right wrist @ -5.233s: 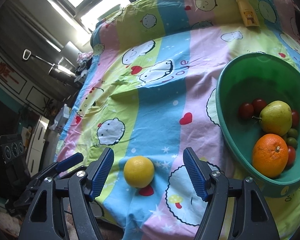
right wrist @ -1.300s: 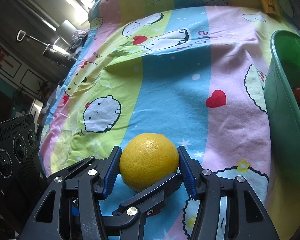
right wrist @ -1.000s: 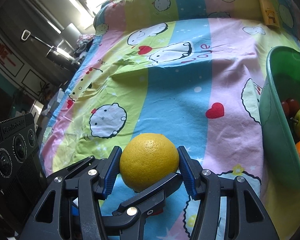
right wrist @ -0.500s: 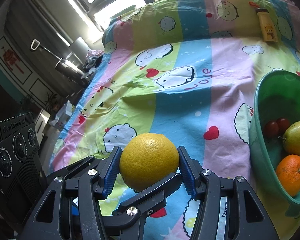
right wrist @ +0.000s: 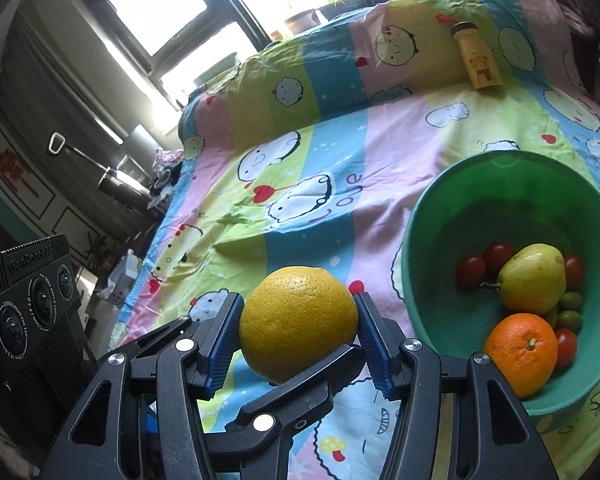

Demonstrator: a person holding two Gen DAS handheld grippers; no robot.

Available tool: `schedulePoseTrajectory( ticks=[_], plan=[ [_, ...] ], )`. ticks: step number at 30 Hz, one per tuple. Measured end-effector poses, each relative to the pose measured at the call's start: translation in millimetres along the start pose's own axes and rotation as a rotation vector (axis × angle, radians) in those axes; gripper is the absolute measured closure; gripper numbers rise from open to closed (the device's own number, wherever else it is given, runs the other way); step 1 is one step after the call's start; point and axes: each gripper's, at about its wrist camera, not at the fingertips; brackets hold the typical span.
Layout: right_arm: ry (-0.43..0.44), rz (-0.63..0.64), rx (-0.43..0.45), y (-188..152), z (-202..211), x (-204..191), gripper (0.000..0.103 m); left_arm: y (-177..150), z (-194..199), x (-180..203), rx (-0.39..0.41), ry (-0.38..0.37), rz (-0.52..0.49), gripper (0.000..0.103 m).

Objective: Organize fruits
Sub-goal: 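Lift the yellow citrus with both grippers and carry it toward the basin, then lower the yellow citrus onto the orange in the basin and open both grippers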

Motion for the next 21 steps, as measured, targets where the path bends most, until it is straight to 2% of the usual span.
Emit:
schedulePoseTrajectory(
  ticks=[12, 21],
  plan=[
    [-0.04, -0.138, 0.062, 5, 24, 49, 0.044, 19, -37, 32, -0.045, -0.082, -0.08, 0.05],
    [-0.071, -0.228, 0.069, 7, 30, 79, 0.044, 27, -61, 45, -0.087, -0.131, -0.104, 0.05]
  ],
)
Point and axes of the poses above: each gripper's, at about its wrist camera, not at the fingertips, and z roughly against the way its jaws point, x to its right, y to its top, and after that the axes turned 11 degrees about -y, right-handed
